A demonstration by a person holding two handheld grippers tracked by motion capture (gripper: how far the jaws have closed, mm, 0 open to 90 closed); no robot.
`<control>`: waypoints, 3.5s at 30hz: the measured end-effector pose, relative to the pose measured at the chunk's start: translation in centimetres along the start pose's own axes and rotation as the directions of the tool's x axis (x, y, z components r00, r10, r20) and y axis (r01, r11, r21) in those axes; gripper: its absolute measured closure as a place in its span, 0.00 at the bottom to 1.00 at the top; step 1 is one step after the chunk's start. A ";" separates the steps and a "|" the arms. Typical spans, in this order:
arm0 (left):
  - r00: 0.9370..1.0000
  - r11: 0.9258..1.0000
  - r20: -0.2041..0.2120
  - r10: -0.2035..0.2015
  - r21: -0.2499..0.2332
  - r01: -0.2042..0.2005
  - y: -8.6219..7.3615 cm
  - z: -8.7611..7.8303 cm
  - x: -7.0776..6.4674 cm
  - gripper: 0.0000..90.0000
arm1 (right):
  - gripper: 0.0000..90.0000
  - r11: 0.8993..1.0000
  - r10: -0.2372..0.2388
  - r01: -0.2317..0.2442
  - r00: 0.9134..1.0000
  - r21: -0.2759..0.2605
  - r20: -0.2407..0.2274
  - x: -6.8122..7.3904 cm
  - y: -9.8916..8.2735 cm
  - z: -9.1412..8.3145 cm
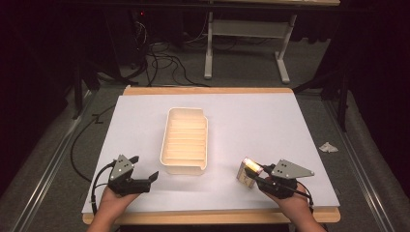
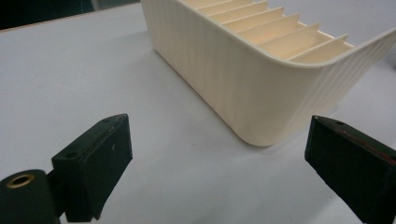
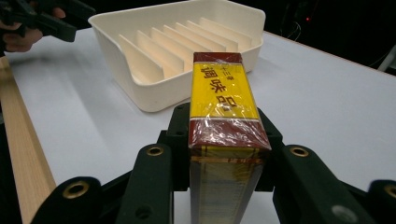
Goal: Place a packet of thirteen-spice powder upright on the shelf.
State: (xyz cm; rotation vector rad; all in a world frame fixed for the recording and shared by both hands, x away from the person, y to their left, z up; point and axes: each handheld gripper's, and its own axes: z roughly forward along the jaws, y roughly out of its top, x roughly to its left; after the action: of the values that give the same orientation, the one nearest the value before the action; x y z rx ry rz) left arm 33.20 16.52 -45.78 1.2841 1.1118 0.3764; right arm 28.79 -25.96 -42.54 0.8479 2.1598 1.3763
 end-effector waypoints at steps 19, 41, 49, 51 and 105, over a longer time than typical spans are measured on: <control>1.000 1.000 0.002 0.002 0.004 -0.002 0.0 0.1 0.0 0.09 | 0.76 0.995 0.061 -0.056 0.996 -0.079 0.067 -2.6 0.3 -0.9; 1.000 1.000 0.003 0.000 0.007 0.000 0.0 0.1 0.1 0.09 | 0.76 0.992 0.057 -0.043 0.992 -0.119 0.116 -6.1 2.5 0.7; 1.000 1.000 0.002 -0.016 -0.010 0.016 0.2 -0.1 0.2 0.09 | 0.76 0.990 0.068 -0.051 0.989 -0.131 0.128 -7.3 3.7 2.0; 1.000 1.000 0.003 -0.013 -0.008 0.013 0.2 -0.2 0.2 0.09 | 0.76 0.990 0.069 -0.053 0.990 -0.132 0.120 -7.7 4.0 2.4; 0.999 0.997 0.001 -0.047 -0.062 0.047 0.6 -1.5 0.4 0.09 | 0.77 0.986 -0.074 0.029 0.956 -0.161 -0.285 -4.2 10.5 11.4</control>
State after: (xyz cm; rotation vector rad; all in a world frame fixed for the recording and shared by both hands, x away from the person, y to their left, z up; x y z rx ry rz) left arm 32.34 17.85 -45.20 1.2014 1.1207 0.3736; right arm 41.88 -18.24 -37.45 0.5542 2.2291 1.7066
